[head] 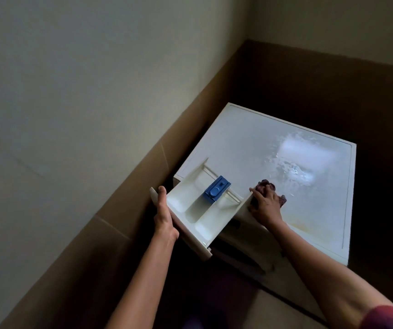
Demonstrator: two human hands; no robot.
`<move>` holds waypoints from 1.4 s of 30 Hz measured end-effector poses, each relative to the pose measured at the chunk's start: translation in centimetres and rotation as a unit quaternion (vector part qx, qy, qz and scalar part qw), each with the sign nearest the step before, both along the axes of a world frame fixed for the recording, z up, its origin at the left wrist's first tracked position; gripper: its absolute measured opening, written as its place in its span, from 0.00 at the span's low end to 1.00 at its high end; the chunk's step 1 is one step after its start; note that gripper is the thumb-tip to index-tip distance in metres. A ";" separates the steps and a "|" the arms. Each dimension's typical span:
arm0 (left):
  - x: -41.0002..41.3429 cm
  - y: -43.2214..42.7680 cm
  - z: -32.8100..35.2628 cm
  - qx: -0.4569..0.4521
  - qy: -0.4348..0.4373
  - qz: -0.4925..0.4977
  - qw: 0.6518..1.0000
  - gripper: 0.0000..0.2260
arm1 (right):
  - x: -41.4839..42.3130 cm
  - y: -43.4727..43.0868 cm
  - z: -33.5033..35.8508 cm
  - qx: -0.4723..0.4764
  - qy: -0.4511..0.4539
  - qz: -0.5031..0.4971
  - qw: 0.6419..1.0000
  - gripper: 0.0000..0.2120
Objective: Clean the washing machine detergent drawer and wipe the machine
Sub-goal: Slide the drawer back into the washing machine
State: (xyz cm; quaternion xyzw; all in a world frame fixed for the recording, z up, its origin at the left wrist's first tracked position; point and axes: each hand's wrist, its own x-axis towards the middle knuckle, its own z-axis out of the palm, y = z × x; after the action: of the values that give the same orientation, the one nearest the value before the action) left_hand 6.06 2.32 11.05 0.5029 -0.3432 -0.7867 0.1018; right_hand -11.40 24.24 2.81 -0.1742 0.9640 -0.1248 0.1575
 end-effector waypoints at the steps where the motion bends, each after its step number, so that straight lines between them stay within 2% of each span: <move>1: 0.7 -0.1 -0.4 0.000 -0.002 0.007 1.000 0.38 | 0.1 -0.2 0.1 0.000 0.001 0.006 1.000 0.30; 7: 3.8 -0.6 -3.3 0.020 -0.043 0.046 0.998 0.37 | 1.0 -2.1 0.3 0.048 0.011 0.052 0.997 0.40; 10: 5.0 -1.0 -4.2 0.020 -0.057 0.042 0.997 0.35 | 1.6 -3.6 0.2 0.076 0.014 0.079 0.994 0.37; 13: 6.1 -1.5 -5.6 0.029 -0.069 0.031 0.997 0.40 | 2.1 -4.8 0.3 0.113 0.011 0.094 0.989 0.33; 20: 8.1 -2.0 -8.1 0.053 -0.088 0.036 0.994 0.37 | 2.8 -6.2 0.0 0.139 0.021 0.069 0.988 0.26; 23: 8.0 -2.2 -8.9 0.050 -0.092 0.044 0.994 0.34 | 2.9 -6.3 -0.1 0.140 0.020 0.057 0.988 0.26; 26: 7.6 -2.2 -9.4 0.060 -0.112 0.041 0.991 0.40 | 2.9 -6.4 -0.2 0.149 0.018 0.048 0.988 0.26; 30: 6.9 -2.4 -10.2 0.065 -0.122 0.038 0.990 0.39 | 3.2 -6.8 -0.1 0.150 0.011 0.037 0.988 0.27; 42: 6.1 -3.4 -11.3 0.059 -0.082 0.056 0.993 0.38 | 3.3 -7.3 0.4 0.158 0.010 0.030 0.987 0.27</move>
State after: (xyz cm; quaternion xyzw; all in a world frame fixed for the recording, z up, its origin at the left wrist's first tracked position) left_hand 12.19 -1.10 -0.21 0.5895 -0.2746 -0.7547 0.0873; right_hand -8.12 16.95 3.19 -0.1778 0.9674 0.0356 0.1767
